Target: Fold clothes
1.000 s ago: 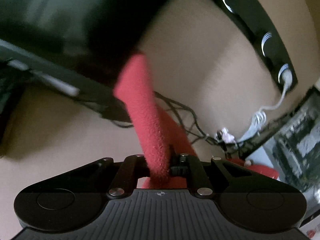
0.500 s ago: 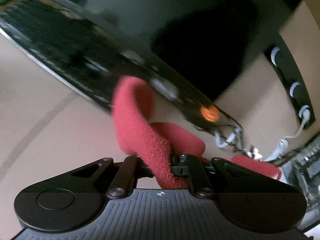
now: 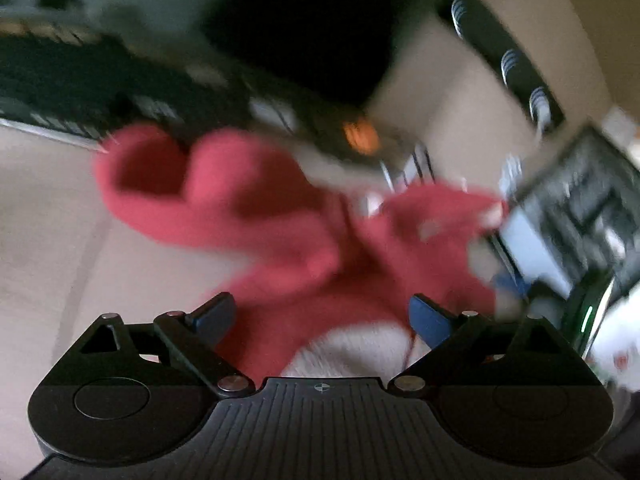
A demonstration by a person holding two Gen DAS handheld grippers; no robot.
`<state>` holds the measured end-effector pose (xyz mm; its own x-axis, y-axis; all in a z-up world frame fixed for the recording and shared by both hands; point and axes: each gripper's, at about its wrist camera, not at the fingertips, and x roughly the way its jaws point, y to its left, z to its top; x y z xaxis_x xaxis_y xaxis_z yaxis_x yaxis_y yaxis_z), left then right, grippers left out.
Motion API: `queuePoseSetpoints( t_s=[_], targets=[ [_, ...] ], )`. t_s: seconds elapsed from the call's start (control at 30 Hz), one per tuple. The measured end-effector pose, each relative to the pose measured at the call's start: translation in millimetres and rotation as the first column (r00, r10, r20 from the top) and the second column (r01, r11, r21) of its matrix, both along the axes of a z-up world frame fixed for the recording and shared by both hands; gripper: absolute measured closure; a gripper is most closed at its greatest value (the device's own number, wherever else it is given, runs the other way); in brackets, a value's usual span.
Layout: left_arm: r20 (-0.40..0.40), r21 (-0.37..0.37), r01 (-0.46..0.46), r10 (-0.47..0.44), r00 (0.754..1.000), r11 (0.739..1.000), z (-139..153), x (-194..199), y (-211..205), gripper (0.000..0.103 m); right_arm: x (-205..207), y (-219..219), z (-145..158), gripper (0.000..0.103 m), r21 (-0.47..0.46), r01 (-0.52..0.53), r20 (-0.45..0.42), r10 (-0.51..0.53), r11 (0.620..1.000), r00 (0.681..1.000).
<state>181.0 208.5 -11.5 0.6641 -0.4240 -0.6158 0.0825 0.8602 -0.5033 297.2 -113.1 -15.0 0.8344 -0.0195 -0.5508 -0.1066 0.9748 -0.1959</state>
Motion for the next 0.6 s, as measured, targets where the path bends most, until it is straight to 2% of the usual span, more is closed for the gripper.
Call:
queuePoseSetpoints(
  t_s=[0.03, 0.1, 0.13, 0.2, 0.27, 0.4, 0.47, 0.53, 0.6],
  targets=[
    [-0.029, 0.002, 0.032, -0.032, 0.999, 0.999, -7, 1, -10, 0.006, -4, -32, 3, 0.000, 0.051, 0.137, 0.012, -0.138, 0.989, 0.990],
    [-0.060, -0.011, 0.068, -0.069, 0.996, 0.998, -19, 0, -23, 0.006, -22, -93, -2, 0.000, 0.178, 0.341, -0.064, -0.335, 0.923, 0.940],
    [-0.068, -0.012, 0.075, -0.076, 0.995, 0.997, -24, -1, -29, 0.005, -33, -118, -8, 0.000, 0.250, 0.401, -0.135, -0.378, 0.881, 0.916],
    [-0.056, 0.014, 0.066, -0.065, 0.996, 0.998, -30, -3, -37, 0.003, -56, -154, -18, 0.000, 0.363, 0.475, -0.264, -0.401, 0.801, 0.877],
    [-0.057, 0.028, 0.068, -0.066, 0.996, 0.997, -30, 1, -39, 0.002, -82, -165, -20, 0.000, 0.387, 0.496, -0.297, -0.404, 0.777, 0.865],
    [-0.063, 0.065, 0.094, -0.089, 0.994, 0.994, -25, 4, -44, 0.001, -124, -140, 7, 0.000, 0.367, 0.402, -0.160, -0.369, 0.839, 0.916],
    [-0.042, 0.092, 0.112, -0.109, 0.993, 0.989, -22, 2, -44, 0.001, -118, -113, 17, 0.000, 0.372, 0.285, -0.116, -0.260, 0.883, 0.958],
    [-0.042, 0.136, 0.116, -0.111, 0.993, 0.984, -23, -2, -45, 0.001, -95, -81, 18, 0.000, 0.375, 0.157, -0.144, -0.109, 0.914, 0.983],
    [-0.052, 0.151, 0.103, -0.096, 0.994, 0.983, -32, -3, -47, 0.000, -63, -48, 4, 0.000, 0.430, 0.058, -0.207, 0.036, 0.901, 0.978]
  ],
)
